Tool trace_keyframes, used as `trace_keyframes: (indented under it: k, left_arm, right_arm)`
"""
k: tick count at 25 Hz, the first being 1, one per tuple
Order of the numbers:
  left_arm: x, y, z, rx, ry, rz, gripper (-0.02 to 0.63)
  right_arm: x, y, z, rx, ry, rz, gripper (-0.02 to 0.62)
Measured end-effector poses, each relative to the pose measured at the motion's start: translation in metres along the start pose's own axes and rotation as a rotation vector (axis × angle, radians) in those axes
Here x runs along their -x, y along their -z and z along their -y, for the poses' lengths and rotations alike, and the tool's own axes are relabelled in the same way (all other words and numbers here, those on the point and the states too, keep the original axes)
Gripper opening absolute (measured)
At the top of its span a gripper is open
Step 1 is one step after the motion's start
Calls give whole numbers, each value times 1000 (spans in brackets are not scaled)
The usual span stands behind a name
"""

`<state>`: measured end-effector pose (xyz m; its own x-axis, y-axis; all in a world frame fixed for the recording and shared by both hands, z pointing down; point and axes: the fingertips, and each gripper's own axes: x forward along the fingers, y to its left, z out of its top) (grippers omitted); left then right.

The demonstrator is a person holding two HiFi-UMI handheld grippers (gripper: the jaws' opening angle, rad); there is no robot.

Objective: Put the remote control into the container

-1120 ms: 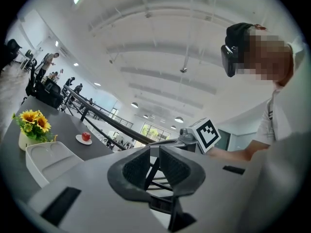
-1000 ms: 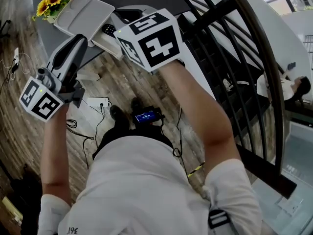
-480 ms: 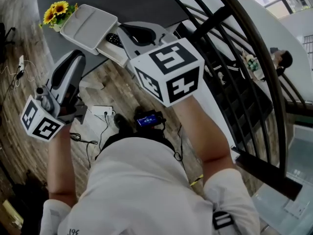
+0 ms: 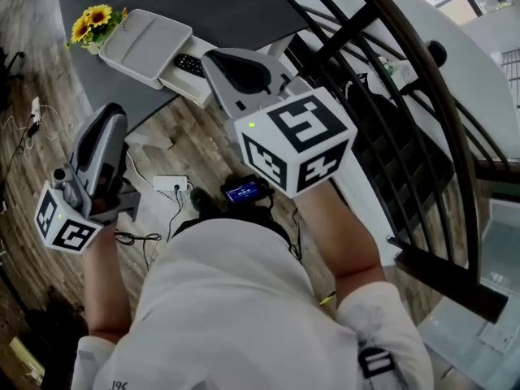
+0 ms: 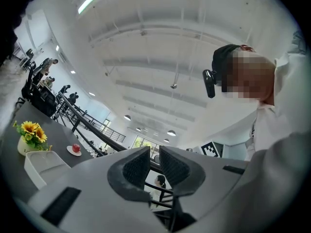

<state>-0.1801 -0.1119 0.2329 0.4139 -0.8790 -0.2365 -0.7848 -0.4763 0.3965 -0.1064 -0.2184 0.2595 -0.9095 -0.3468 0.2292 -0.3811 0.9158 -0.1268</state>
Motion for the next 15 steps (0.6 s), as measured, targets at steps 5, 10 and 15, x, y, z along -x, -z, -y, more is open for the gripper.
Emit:
trace_keyframes:
  k: [5, 10, 15]
  left_arm:
    - [16, 5, -3, 26, -10, 25, 63]
    - [28, 13, -2, 55, -18, 30, 63]
    - [40, 21, 12, 70, -18, 30, 63]
  right_arm:
    - [5, 7, -4, -31, -2, 31, 3]
    - [13, 18, -5, -71, -6, 45, 3]
    - [26, 31, -13, -97, -2, 29, 3]
